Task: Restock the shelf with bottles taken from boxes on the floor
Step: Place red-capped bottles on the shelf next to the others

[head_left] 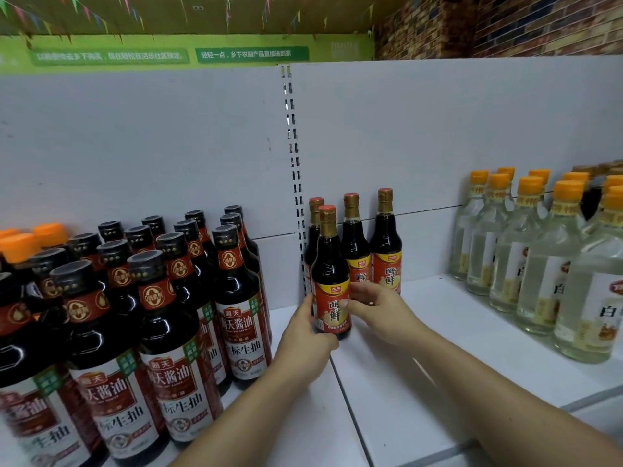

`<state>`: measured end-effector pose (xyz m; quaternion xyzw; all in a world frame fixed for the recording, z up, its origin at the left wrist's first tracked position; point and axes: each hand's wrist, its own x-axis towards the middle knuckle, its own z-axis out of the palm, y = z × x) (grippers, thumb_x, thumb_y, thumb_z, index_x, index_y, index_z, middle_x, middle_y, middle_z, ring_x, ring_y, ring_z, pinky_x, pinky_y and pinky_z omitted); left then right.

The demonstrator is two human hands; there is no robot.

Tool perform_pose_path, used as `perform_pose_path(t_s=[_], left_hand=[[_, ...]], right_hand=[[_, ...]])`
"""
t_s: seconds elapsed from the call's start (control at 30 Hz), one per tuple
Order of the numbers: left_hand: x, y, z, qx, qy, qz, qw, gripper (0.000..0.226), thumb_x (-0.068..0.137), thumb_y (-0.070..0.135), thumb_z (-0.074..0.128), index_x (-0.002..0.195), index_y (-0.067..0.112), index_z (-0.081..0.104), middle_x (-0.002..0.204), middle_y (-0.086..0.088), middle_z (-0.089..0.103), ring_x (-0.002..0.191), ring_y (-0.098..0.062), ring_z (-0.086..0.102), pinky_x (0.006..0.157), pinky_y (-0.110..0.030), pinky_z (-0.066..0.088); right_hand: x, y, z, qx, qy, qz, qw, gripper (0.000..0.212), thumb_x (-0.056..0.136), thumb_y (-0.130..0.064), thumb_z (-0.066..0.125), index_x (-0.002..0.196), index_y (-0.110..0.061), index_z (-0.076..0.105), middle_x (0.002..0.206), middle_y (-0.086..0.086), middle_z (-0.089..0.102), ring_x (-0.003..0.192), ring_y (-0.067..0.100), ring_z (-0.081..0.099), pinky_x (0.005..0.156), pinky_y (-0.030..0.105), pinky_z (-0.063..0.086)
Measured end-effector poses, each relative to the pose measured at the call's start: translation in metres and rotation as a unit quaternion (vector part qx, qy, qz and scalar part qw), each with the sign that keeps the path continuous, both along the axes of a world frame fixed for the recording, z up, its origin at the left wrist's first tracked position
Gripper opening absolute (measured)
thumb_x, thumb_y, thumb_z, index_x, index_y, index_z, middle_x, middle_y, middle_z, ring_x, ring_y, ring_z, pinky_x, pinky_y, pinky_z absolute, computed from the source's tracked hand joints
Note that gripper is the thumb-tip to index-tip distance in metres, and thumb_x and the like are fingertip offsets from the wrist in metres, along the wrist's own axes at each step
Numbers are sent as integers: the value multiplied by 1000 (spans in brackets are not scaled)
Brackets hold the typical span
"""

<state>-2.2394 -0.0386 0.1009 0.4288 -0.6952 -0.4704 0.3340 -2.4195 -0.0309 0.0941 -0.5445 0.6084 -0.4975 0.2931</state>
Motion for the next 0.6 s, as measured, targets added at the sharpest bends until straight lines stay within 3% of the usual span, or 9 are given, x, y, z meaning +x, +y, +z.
perform_pose_path(t_s=[0.07, 0.13, 0.23, 0.37, 0.47, 0.6], left_hand=[[2, 5, 2, -6, 3, 18, 1000, 71, 87, -9, 63, 117, 50, 40, 99, 31, 56, 72, 22, 57, 66, -10, 43], [5, 8, 1, -9, 3, 46, 999, 61, 89, 1, 68, 127, 43, 47, 109, 28, 60, 91, 13, 59, 79, -16, 46], [10, 13, 0, 1, -2, 79, 997, 58, 89, 14, 72, 141, 27, 51, 133, 9, 61, 110, -7, 61, 97, -31, 48], [15, 20, 0, 22, 19, 106, 994, 43, 92, 19, 71, 131, 25, 55, 127, 9, 59, 110, -10, 59, 95, -30, 45], [19, 26, -1, 43, 37, 115, 992, 37, 92, 22, 72, 126, 24, 57, 127, 6, 62, 114, -17, 61, 102, -42, 51], [27, 38, -3, 55, 48, 111, 991, 43, 91, 27, 74, 131, 20, 58, 121, 10, 63, 114, -16, 61, 104, -46, 51]], right_hand=[[0, 5, 4, 10, -23, -21, 999, 56, 93, -35, 74, 143, -16, 57, 132, -3, 67, 114, 11, 65, 85, 25, 55], [1, 12, 6, 28, -45, -33, 998, 51, 94, -38, 72, 139, -16, 60, 124, -3, 68, 103, 11, 68, 77, 25, 53], [7, 23, 10, 52, -55, -36, 996, 41, 96, -42, 68, 130, -20, 64, 119, -5, 69, 98, 12, 70, 76, 30, 54], [21, 41, 10, 67, -71, -36, 995, 28, 97, -42, 68, 115, -20, 67, 113, -7, 70, 98, 16, 71, 75, 31, 56], [32, 55, 6, 74, -71, -31, 994, 37, 95, -43, 69, 125, -21, 68, 115, -6, 71, 98, 14, 71, 78, 32, 58], [45, 74, 9, 68, -84, -21, 994, 43, 93, -46, 70, 129, -23, 65, 115, -9, 71, 100, 11, 71, 80, 31, 60]])
